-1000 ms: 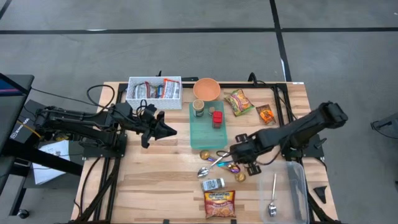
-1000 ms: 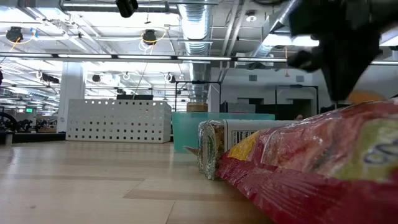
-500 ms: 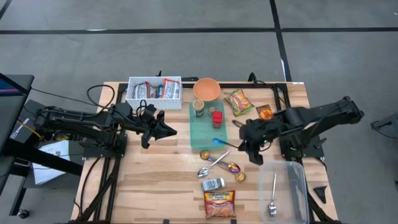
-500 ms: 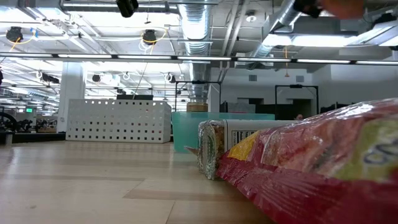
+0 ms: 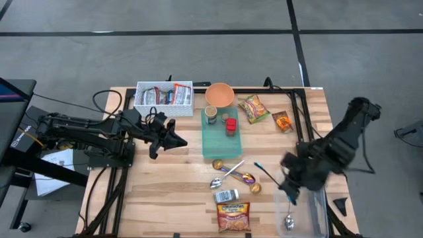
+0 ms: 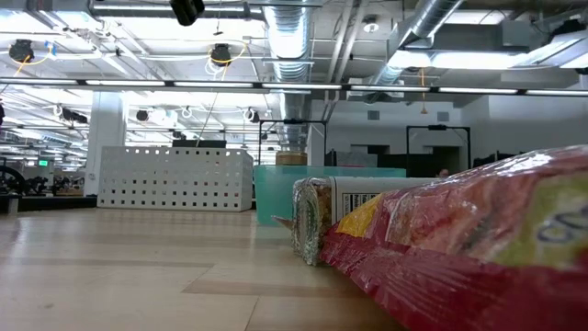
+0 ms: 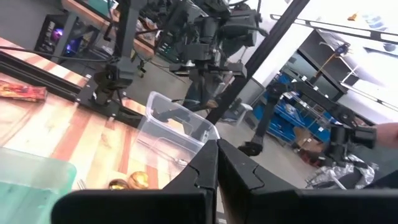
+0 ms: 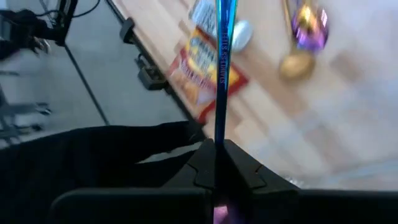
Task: Pick & Place Food Item
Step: Put the top blue spoon into the transparent bin
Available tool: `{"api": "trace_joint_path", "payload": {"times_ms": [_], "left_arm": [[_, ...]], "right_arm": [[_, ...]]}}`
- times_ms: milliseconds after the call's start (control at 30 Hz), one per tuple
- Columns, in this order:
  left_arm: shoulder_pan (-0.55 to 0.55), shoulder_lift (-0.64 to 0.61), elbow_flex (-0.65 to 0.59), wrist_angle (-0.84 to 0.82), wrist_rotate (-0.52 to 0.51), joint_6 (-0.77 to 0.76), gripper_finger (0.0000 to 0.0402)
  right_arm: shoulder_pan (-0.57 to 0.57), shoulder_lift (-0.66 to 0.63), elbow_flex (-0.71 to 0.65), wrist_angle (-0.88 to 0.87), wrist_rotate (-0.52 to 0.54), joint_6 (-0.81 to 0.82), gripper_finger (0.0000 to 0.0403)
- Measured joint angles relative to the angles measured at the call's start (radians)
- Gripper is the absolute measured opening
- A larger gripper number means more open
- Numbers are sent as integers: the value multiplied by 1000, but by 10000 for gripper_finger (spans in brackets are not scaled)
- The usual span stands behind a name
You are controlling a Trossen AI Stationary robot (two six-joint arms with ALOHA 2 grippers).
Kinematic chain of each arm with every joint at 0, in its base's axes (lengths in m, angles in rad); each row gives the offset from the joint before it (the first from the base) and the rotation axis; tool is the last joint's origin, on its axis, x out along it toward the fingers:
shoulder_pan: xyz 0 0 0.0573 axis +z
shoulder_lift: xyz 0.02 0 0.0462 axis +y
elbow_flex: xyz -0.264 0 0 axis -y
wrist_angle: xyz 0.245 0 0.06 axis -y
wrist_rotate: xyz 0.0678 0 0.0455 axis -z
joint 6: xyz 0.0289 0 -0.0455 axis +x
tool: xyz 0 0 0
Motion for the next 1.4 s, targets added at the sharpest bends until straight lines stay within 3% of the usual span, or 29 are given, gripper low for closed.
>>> {"api": "trace_joint_path", "payload": {"times_ms": [100,367,633,1133,1400], "left_arm": [[0,0,0,0,3,0,0],[3,0,0,-31,3,5,0],[3,0,0,-37,2,0,0],[3,0,0,-35,-17,-31,0],[3,0,0,-27,-20,-36,0]], "right_arm": [[118,19,0,-13,65,198,5],[310,113,-1,-44,75,571,5],[328,142,-1,-25,27,579,5],[350,124,-1,-283,-159,547,5],[306,131,-33,-205,-204,499,5]]}}
